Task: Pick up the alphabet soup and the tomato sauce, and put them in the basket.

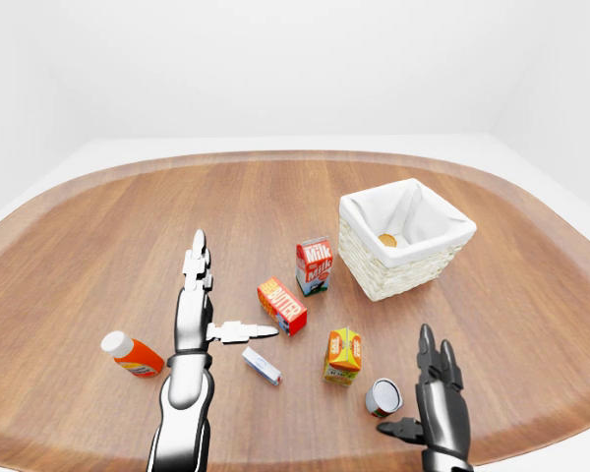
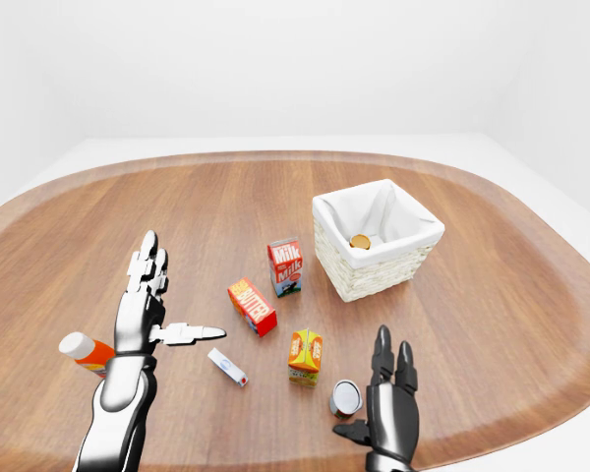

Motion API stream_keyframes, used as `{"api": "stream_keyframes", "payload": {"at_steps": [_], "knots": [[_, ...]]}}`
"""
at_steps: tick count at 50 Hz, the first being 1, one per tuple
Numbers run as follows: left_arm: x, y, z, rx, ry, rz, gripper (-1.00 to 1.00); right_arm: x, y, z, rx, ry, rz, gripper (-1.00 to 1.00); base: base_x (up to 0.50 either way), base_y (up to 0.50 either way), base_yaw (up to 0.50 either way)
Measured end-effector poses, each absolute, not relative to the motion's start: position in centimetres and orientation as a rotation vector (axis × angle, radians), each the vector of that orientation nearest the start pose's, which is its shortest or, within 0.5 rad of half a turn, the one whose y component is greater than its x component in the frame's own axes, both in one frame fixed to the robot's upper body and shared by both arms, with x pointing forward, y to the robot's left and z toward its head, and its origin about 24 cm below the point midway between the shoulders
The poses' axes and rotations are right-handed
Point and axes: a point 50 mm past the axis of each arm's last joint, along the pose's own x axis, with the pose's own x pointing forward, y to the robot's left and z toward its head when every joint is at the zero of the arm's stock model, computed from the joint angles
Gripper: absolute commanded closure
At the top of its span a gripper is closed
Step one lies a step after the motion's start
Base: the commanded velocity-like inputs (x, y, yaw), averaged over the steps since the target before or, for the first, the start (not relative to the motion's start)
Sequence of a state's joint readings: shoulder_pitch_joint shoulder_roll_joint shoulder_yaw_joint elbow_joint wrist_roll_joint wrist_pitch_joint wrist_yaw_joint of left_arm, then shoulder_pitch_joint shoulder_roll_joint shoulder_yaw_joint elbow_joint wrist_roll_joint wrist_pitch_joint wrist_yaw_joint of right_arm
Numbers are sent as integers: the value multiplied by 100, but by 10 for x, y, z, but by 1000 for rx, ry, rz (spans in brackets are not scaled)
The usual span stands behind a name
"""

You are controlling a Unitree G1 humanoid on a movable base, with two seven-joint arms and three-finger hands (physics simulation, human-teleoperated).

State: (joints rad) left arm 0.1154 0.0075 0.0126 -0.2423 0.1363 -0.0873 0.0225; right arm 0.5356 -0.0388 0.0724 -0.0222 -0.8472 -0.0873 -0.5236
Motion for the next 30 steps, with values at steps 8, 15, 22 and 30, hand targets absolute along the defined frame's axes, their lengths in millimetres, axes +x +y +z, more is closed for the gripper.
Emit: {"api": "stream_keyframes", "payload": {"at_steps": [8, 15, 22, 30], "knots": [[229, 160, 80, 149, -217, 67, -100, 124, -170, -31, -947, 181, -242, -100, 0, 0, 0], [229, 160, 80, 149, -217, 67, -100, 125, -166, -37, -969, 183, -193, -100, 0, 0, 0], [229, 160, 80, 149, -217, 67, -100, 127, -163, -43, -988, 188, -154, -100, 0, 0, 0], [229, 160, 80, 150, -216, 68, -100, 130, -163, -50, -1002, 202, -127, -100, 0, 0, 0]]}}
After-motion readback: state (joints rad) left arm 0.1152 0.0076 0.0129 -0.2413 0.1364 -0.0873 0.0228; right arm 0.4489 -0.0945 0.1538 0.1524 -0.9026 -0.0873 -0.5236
